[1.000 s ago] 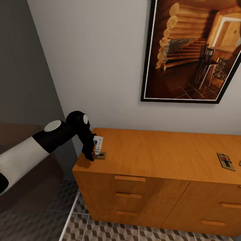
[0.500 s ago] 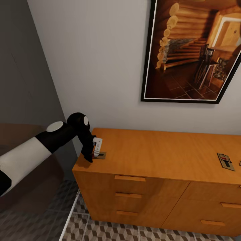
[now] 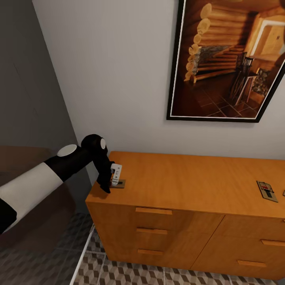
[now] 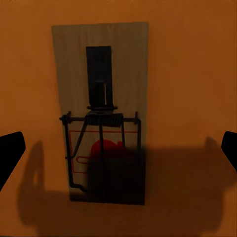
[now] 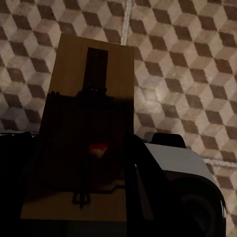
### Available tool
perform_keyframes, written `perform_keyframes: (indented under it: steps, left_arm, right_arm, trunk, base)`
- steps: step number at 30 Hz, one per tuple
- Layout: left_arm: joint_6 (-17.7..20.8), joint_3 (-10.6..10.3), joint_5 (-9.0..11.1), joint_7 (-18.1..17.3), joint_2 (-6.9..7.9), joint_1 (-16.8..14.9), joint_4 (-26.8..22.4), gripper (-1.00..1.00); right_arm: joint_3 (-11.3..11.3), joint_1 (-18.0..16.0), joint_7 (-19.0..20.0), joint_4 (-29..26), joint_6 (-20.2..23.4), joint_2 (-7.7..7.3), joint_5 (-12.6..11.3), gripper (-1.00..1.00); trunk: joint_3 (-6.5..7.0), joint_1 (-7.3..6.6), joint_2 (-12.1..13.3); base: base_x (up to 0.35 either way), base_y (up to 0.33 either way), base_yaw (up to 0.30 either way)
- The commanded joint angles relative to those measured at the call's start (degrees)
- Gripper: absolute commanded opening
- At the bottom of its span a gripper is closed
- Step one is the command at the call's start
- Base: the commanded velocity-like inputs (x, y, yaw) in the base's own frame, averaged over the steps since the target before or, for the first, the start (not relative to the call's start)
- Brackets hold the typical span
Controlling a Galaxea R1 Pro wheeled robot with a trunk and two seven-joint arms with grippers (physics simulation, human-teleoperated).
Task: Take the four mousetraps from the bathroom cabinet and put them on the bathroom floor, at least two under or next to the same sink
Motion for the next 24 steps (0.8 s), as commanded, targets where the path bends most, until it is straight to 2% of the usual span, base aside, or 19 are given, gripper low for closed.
perform_keyframes:
  steps: [1,24]
  left_arm:
    - [0.61,-0.11,-0.28,-0.3,0.01,-0.06,-0.08,1.0]
    - [-0.09,-0.11,-0.28,-0.3,-0.02,0.72,0.18,1.0]
  right_arm:
    - [0.47,-0.04,-0.44,0.06,-0.08,0.01,0.11,-1.0]
    - [0.46,-0.05,-0.44,0.08,-0.09,-0.1,0.11,-1.0]
  trunk:
    - [-0.06,0.0,-0.03]
    - [-0.06,0.0,-0.03]
  base:
    - [0.0,0.0,0.0]
    - [0.0,0.0,0.0]
